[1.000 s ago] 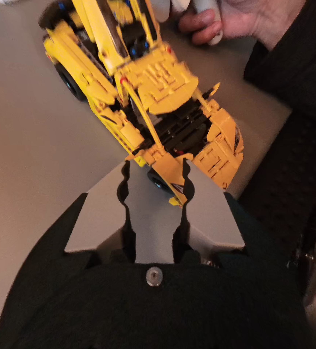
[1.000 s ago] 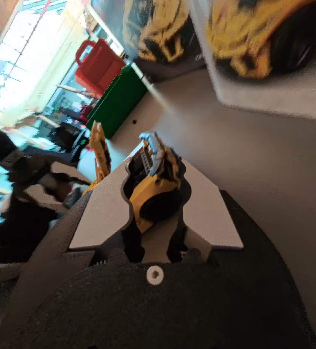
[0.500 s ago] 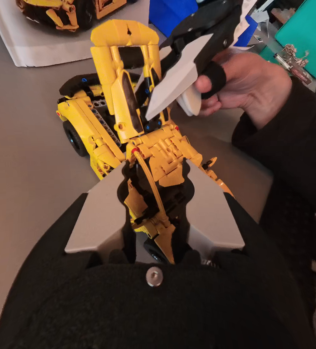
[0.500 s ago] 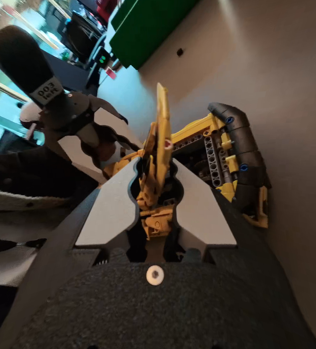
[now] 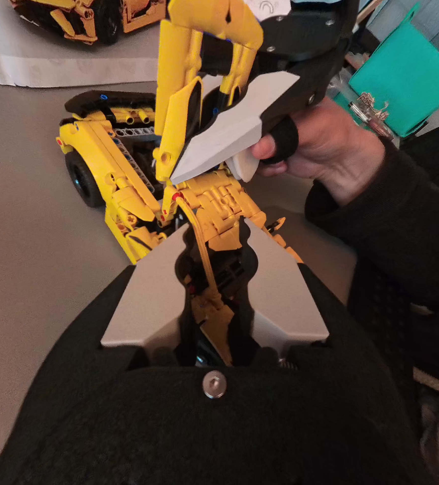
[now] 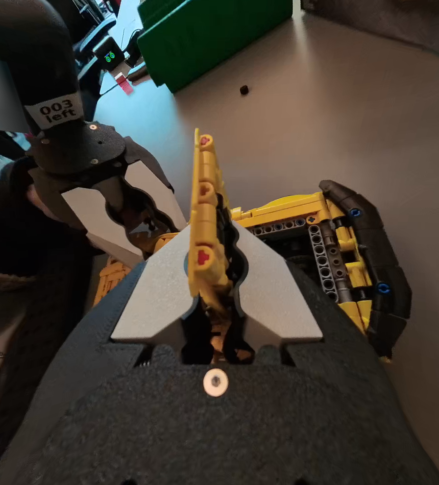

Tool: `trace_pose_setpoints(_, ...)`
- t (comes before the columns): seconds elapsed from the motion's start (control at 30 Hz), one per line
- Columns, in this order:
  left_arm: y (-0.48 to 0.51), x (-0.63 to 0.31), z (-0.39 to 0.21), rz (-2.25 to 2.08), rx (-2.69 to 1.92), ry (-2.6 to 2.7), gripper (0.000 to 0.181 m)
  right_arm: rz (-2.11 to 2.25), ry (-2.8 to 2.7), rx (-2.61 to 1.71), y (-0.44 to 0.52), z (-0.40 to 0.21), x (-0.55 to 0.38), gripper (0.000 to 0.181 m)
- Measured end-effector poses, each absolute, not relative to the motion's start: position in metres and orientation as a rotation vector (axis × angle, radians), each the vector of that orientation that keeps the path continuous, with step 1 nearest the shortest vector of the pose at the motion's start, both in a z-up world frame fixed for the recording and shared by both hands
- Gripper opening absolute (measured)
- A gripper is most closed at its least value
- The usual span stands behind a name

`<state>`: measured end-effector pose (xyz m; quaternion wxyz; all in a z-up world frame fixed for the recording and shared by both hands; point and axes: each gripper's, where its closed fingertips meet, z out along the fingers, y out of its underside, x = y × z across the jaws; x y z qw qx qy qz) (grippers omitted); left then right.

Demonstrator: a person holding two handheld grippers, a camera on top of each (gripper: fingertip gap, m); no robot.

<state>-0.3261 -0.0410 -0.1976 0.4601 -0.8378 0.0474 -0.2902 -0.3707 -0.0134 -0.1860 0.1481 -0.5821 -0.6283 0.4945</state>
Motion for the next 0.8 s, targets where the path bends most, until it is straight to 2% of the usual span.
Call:
trace_pose_setpoints(0.17, -0.040, -0.330, -0.198, -0.770, -2.046, 0.077, 0.033, 1.610, -1.621, -1.615, -0.003, -0.166, -0.372, 0.014)
trace_pose_setpoints(0.43, -0.040, -0.330, -0.198, -0.815, -2.041, 0.063, 0.031, 1.636, -1.641, -1.734, 0.000, -0.173, -0.371, 0.016)
trace_pose_setpoints(0.5, -0.040, -0.332, -0.198, -0.813, -2.042, 0.055, 0.031, 1.508, -1.666, -1.745, 0.010, -0.180, -0.366, 0.037)
trace_pose_setpoints(0.53, -0.040, -0.331, -0.198, -0.825, -2.041, 0.054, 0.031, 1.459, -1.692, -1.706, 0.014, -0.180, -0.359, 0.037)
trace_pose_setpoints(0.57, -0.040, -0.331, -0.198, -0.828, -2.042, 0.056, 0.031, 1.469, -1.716, -1.670, 0.012, -0.178, -0.352, 0.032)
trace_pose_setpoints(0.63, -0.040, -0.331, -0.198, -0.820, -2.043, 0.061, 0.031, 1.439, -1.742, -1.651, 0.012, -0.182, -0.344, 0.031)
trace_pose_setpoints(0.7, -0.040, -0.331, -0.198, -0.829, -2.044, 0.059, 0.031, 1.412, -1.749, -1.626, 0.011, -0.185, -0.345, 0.020)
trace_pose_setpoints(0.8, -0.040, -0.331, -0.199, -0.836, -2.041, 0.050, 0.031, 1.437, -1.774, -1.584, 0.009, -0.179, -0.345, 0.016)
